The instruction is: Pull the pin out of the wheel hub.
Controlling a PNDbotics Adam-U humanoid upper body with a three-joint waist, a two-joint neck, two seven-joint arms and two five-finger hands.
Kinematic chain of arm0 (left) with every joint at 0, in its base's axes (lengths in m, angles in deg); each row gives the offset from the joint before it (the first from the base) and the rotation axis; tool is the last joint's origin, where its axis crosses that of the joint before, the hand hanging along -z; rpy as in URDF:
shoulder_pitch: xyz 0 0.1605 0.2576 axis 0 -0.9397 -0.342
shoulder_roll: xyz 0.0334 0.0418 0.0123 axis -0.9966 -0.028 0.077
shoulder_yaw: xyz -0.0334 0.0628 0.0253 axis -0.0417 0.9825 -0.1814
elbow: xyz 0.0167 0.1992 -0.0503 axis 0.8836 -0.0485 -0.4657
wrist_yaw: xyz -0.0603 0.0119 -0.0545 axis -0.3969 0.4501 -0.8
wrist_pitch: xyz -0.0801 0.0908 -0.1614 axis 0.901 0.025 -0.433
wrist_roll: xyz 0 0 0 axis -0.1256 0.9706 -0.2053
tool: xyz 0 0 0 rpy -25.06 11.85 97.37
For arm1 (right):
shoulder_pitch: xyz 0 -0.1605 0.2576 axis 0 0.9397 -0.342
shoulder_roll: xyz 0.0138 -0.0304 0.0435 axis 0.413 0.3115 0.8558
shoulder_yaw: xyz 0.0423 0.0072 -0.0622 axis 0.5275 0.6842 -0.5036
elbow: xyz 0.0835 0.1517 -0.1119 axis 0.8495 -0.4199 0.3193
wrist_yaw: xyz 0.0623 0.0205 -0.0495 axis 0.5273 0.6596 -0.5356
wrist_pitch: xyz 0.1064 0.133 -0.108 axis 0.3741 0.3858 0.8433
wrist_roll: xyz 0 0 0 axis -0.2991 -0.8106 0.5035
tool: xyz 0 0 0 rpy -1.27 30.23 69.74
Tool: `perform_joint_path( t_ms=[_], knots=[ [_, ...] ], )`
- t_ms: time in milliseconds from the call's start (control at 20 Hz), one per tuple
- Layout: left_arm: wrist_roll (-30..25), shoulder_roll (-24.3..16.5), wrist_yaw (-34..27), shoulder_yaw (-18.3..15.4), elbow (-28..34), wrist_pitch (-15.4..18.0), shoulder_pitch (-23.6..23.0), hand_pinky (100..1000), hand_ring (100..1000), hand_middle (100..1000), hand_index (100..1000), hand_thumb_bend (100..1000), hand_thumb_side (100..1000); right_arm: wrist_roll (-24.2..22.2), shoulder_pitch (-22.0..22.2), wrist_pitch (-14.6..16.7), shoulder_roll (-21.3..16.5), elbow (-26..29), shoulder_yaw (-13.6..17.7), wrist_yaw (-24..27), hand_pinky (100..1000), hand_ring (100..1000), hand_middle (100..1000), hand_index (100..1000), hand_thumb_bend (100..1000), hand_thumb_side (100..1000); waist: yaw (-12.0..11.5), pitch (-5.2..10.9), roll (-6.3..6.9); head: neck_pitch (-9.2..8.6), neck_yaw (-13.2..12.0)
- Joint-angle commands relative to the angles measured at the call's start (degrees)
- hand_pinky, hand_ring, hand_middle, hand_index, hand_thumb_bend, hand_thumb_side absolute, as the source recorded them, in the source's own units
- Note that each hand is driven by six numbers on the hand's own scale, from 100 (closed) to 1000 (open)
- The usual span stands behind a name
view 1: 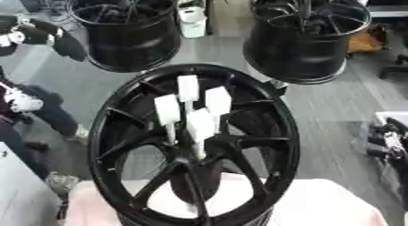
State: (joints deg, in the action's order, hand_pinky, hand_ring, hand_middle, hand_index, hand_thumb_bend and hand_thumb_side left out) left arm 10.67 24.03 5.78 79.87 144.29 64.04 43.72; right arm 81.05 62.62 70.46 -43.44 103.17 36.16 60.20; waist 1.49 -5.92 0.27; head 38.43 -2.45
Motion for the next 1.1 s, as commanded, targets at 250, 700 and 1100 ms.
perform_joint_path(
  t_ms=[250,700,1100],
  knots=[
    [-11.23,5.29,2.67,7.82,-4.51,7.96,7.01,765,770,768,806,309,100,-0.4,-0.29,0.11,-1.41,0.54,-0.38,-0.29,673,753,766,916,100,729,0.26,1.07,0.36,0.45,-0.48],
    [-11.32,8.95,6.84,15.09,-5.75,12.48,8.58,559,553,765,803,275,100,-0.52,-0.26,0.15,-1.56,0.48,-0.46,-0.37,673,753,766,916,100,729,1.15,1.23,0.68,0.73,-0.72],
    [-11.32,9.46,14.42,15.85,-7.3,16.7,9.28,489,460,758,813,239,100,-0.69,-0.32,0.17,-1.65,0.49,-0.57,-0.43,673,753,766,916,100,730,1.27,1.28,1.01,1.01,-0.81]
  ],
)
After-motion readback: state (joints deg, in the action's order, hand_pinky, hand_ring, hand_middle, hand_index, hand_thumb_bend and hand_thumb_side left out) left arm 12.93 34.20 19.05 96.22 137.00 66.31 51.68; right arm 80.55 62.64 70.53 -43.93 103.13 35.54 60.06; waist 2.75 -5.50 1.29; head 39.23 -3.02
